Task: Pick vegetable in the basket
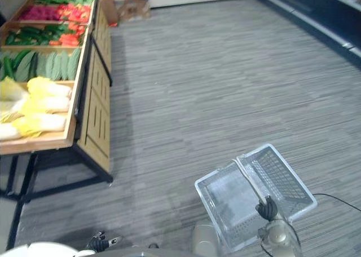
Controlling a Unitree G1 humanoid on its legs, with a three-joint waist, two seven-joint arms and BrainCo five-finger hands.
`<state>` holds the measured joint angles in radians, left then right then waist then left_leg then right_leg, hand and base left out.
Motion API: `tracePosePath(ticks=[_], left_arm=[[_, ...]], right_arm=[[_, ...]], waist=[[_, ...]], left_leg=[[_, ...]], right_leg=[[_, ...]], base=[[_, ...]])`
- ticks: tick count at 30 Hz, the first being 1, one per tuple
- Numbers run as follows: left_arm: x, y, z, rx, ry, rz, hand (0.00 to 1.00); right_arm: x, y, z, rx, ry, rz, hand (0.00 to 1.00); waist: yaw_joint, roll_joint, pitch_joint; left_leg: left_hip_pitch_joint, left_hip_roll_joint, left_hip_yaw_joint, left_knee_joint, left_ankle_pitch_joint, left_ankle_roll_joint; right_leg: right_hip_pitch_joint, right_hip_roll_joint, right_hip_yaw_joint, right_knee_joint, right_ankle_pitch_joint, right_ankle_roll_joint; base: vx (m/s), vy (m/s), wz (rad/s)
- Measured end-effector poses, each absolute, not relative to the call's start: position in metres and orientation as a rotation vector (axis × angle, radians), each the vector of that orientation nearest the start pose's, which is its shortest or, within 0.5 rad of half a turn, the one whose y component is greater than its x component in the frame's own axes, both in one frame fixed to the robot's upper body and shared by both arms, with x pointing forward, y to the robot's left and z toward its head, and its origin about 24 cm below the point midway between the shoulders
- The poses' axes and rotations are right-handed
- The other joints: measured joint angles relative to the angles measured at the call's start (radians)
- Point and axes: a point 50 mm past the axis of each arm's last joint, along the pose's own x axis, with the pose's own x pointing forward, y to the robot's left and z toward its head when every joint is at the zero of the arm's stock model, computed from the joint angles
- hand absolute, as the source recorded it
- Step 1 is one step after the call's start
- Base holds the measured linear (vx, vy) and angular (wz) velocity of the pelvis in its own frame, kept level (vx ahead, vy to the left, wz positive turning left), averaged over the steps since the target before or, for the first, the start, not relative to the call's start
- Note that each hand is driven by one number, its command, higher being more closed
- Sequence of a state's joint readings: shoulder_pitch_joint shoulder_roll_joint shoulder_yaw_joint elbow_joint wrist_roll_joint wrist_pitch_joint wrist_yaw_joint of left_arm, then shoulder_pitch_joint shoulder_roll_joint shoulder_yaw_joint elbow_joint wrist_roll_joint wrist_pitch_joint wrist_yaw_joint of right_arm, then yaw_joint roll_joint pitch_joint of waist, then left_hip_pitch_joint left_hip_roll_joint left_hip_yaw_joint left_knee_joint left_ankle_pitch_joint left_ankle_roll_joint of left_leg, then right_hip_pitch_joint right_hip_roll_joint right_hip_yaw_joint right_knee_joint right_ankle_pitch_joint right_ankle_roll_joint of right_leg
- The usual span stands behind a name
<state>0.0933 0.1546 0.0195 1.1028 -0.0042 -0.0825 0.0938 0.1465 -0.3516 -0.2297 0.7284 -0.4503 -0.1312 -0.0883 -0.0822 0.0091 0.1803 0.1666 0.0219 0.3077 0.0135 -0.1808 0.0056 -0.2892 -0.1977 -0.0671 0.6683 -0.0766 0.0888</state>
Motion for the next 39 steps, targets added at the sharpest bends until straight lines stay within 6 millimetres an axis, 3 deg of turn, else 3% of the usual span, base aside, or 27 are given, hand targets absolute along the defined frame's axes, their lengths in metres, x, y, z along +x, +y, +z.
tracePosePath(ticks=[3, 5, 6, 8, 9, 10, 11, 12, 13, 15, 16, 17, 18, 20, 22, 24, 26, 28, 29, 30, 32, 33, 35, 36, 37, 38, 39], left_arm=[[0.13, 0.22, -0.147, 0.216, 0.977, 0.191, 0.0], [0.173, 0.215, -0.128, 0.228, 0.834, 0.185, 0.0], [0.194, 0.216, -0.116, 0.239, 0.763, 0.186, 0.0], [0.215, 0.222, -0.1, 0.264, 0.684, 0.202, 0.0], [0.221, 0.223, -0.095, 0.269, 0.658, 0.205, 0.0], [0.225, 0.22, -0.092, 0.261, 0.634, 0.207, 0.0], [0.226, 0.214, -0.092, 0.253, 0.622, 0.198, 0.0], [0.229, 0.208, -0.09, 0.235, 0.603, 0.195, 0.0], [0.228, 0.204, -0.091, 0.225, 0.602, 0.19, 0.0], [0.227, 0.19, -0.094, 0.18, 0.611, 0.177, 0.0], [0.225, 0.188, -0.096, 0.174, 0.616, 0.176, 0.0], [0.217, 0.188, -0.101, 0.167, 0.641, 0.179, 0.0], [0.207, 0.191, -0.109, 0.16, 0.684, 0.195, 0.0], [0.191, 0.192, -0.119, 0.132, 0.739, 0.227, 0.0], [0.175, 0.192, -0.128, 0.112, 0.791, 0.247, 0.0], [0.153, 0.195, -0.138, 0.091, 0.863, 0.276, 0.0], [0.137, 0.191, -0.145, 0.017, 0.904, 0.329, 0.0], [0.13, 0.192, -0.147, 0.013, 0.92, 0.332, 0.0], [0.127, 0.192, -0.148, -0.001, 0.927, 0.342, 0.0], [0.125, 0.193, -0.149, -0.018, 0.932, 0.358, 0.0], [0.124, 0.195, -0.149, -0.018, 0.932, 0.361, 0.0], [0.124, 0.199, -0.148, 0.011, 0.931, 0.348, 0.0], [0.122, 0.205, -0.148, 0.026, 0.939, 0.35, 0.0], [0.121, 0.206, -0.149, 0.035, 0.945, 0.345, 0.0], [0.12, 0.207, -0.149, 0.044, 0.95, 0.338, 0.0], [0.119, 0.206, -0.15, 0.069, 0.969, 0.311, 0.0], [0.116, 0.209, -0.151, 0.106, 0.99, 0.282, 0.0]], right_arm=[[0.127, -0.307, -0.098, -0.653, 0.8, -0.248, 1.0], [0.123, -0.312, -0.102, -0.599, 0.843, -0.309, 1.0], [0.116, -0.312, -0.106, -0.568, 0.873, -0.342, 1.0], [0.1, -0.307, -0.117, -0.508, 0.94, -0.375, 1.0], [0.087, -0.303, -0.123, -0.477, 0.984, -0.387, 1.0], [0.074, -0.304, -0.127, -0.462, 1.025, -0.403, 1.0], [0.06, -0.306, -0.13, -0.436, 1.073, -0.436, 1.0], [0.055, -0.307, -0.133, -0.408, 1.1, -0.461, 1.0], [0.053, -0.308, -0.133, -0.398, 1.106, -0.475, 1.0], [0.044, -0.309, -0.135, -0.372, 1.137, -0.509, 1.0], [0.043, -0.309, -0.135, -0.365, 1.139, -0.515, 1.0], [0.044, -0.31, -0.135, -0.353, 1.138, -0.526, 1.0], [0.047, -0.31, -0.134, -0.353, 1.129, -0.527, 1.0], [0.05, -0.311, -0.133, -0.353, 1.114, -0.532, 1.0], [0.056, -0.313, -0.129, -0.364, 1.084, -0.536, 1.0], [0.066, -0.315, -0.125, -0.387, 1.04, -0.53, 1.0], [0.07, -0.317, -0.12, -0.406, 1.005, -0.54, 1.0], [0.087, -0.315, -0.116, -0.424, 0.953, -0.518, 1.0], [0.099, -0.311, -0.112, -0.449, 0.911, -0.481, 1.0], [0.108, -0.306, -0.111, -0.455, 0.884, -0.454, 1.0], [0.111, -0.297, -0.114, -0.451, 0.882, -0.42, 1.0], [0.123, -0.285, -0.116, -0.444, 0.863, -0.37, 1.0], [0.129, -0.276, -0.119, -0.45, 0.862, -0.309, 1.0], [0.135, -0.272, -0.122, -0.455, 0.871, -0.278, 1.0], [0.136, -0.27, -0.123, -0.455, 0.872, -0.271, 1.0], [0.136, -0.266, -0.125, -0.451, 0.875, -0.253, 1.0], [0.136, -0.263, -0.126, -0.437, 0.871, -0.254, 1.0]], waist=[[-0.013, 0.016, 0.017], [-0.022, 0.027, 0.052], [-0.024, 0.022, 0.068], [-0.026, -0.013, 0.078], [-0.035, -0.028, 0.073], [-0.053, -0.002, 0.074], [-0.057, 0.032, 0.057], [-0.051, 0.043, 0.056], [-0.051, 0.047, 0.055], [-0.054, 0.05, 0.054], [-0.052, 0.046, 0.057], [-0.043, 0.04, 0.061], [-0.03, 0.035, 0.064], [-0.012, 0.028, 0.068], [0.009, 0.029, 0.068], [0.032, 0.028, 0.068], [0.059, 0.03, 0.065], [0.067, 0.041, 0.058], [0.072, 0.047, 0.052], [0.084, 0.04, 0.034], [0.089, 0.021, 0.012], [0.094, -0.007, -0.007], [0.095, -0.04, -0.031], [0.097, -0.046, -0.031], [0.099, -0.047, -0.031], [0.098, -0.047, -0.029], [0.089, -0.048, -0.028]], left_leg=[[0.012, 0.024, 0.011, -0.007, -0.016, -0.014], [0.015, 0.062, 0.01, -0.001, -0.036, -0.046], [0.031, 0.073, 0.01, 0.001, -0.048, -0.081], [0.075, 0.078, 0.006, 0.01, -0.075, -0.127], [0.102, 0.089, 0.001, 0.007, -0.099, -0.155], [0.118, 0.129, -0.015, 0.024, -0.126, -0.175], [0.106, 0.172, -0.041, 0.08, -0.124, -0.191], [0.067, 0.201, -0.07, 0.183, -0.082, -0.201], [0.044, 0.209, -0.084, 0.241, -0.048, -0.202], [-0.058, 0.255, -0.116, 0.502, 0.193, -0.206], [-0.09, 0.273, -0.122, 0.585, 0.232, -0.21], [-0.156, 0.311, -0.116, 0.771, 0.217, -0.209], [-0.21, 0.324, -0.103, 0.905, 0.176, -0.197], [-0.304, 0.306, -0.085, 0.974, 0.123, -0.16], [-0.413, 0.288, -0.035, 0.939, 0.088, -0.135], [-0.483, 0.263, 0.052, 0.792, 0.072, -0.108], [-0.468, 0.177, 0.154, 0.421, 0.117, -0.089], [-0.457, 0.135, 0.207, 0.149, 0.175, -0.068], [-0.455, 0.146, 0.256, 0.086, 0.181, -0.058], [-0.448, 0.141, 0.29, 0.094, 0.25, 0.011], [-0.446, 0.11, 0.302, 0.101, 0.26, 0.045], [-0.444, 0.067, 0.298, 0.107, 0.227, 0.091], [-0.437, 0.025, 0.277, 0.144, 0.175, 0.118], [-0.407, 0.013, 0.249, 0.171, 0.117, 0.119], [-0.387, 0.005, 0.233, 0.17, 0.1, 0.116], [-0.324, -0.007, 0.201, 0.16, 0.069, 0.106], [-0.255, -0.024, 0.16, 0.153, 0.045, 0.1]], right_leg=[[-0.049, -0.004, -0.079, -0.137, -0.006, -0.011], [-0.071, 0.011, -0.103, -0.365, 0.045, 0.013], [-0.072, 0.006, -0.111, -0.518, 0.102, 0.02], [-0.072, -0.015, -0.115, -0.616, 0.127, 0.037], [-0.073, -0.019, -0.113, -0.592, 0.117, 0.033], [-0.097, -0.002, -0.111, -0.499, 0.17, 0.03], [-0.147, 0.015, -0.123, -0.375, 0.167, 0.025], [-0.168, 0.026, -0.127, -0.289, 0.115, -0.038], [-0.166, 0.027, -0.131, -0.264, 0.095, -0.049], [-0.079, 0.03, -0.16, -0.241, 0.006, -0.077], [-0.045, 0.033, -0.167, -0.258, -0.01, -0.085], [0.031, 0.054, -0.17, -0.294, -0.027, -0.099], [0.112, 0.071, -0.17, -0.343, -0.037, -0.101], [0.225, 0.075, -0.186, -0.416, -0.05, -0.092], [0.302, 0.073, -0.213, -0.474, -0.061, -0.076], [0.373, 0.068, -0.254, -0.528, -0.07, -0.055], [0.447, 0.057, -0.301, -0.576, -0.085, -0.014], [0.505, 0.062, -0.329, -0.596, -0.11, 0.023], [0.522, 0.064, -0.331, -0.597, -0.132, 0.044], [0.54, 0.051, -0.325, -0.597, -0.155, 0.045], [0.542, 0.024, -0.305, -0.59, -0.155, 0.036], [0.534, -0.011, -0.256, -0.56, -0.129, -0.003], [0.495, -0.057, -0.196, -0.43, -0.097, 0.02], [0.416, -0.089, -0.148, -0.199, -0.006, 0.13], [0.378, -0.095, -0.118, -0.098, 0.063, 0.152], [0.288, -0.1, -0.056, 0.144, 0.204, 0.202], [0.22, -0.102, -0.037, 0.353, 0.211, 0.201]], base=[[0.19, -0.022, -0.1], [0.35, -0.117, 0.03], [0.39, -0.131, 0.01], [0.43, -0.195, 0.14], [0.54, -0.323, 0.34], [0.6, -0.38, 0.38], [0.75, -0.518, 0.12], [0.63, -0.463, -0.04], [0.62, -0.473, -0.08], [0.71, -0.419, 0.2], [0.63, -0.314, 0.12], [0.54, -0.265, -0.12], [0.49, -0.208, -0.18], [0.45, -0.145, 0.03], [0.4, -0.043, 0.32], [0.35, 0.036, 0.49], [0.35, 0.112, 0.54], [0.51, 0.234, 0.4], [0.58, 0.295, 0.21], [0.6, 0.282, 0.14], [0.53, 0.255, 0.18], [0.45, 0.262, 0.43], [0.54, 0.306, 0.58], [0.51, 0.266, 0.46], [0.48, 0.242, 0.62], [0.49, 0.21, 0.7], [0.61, 0.217, 0.81]])
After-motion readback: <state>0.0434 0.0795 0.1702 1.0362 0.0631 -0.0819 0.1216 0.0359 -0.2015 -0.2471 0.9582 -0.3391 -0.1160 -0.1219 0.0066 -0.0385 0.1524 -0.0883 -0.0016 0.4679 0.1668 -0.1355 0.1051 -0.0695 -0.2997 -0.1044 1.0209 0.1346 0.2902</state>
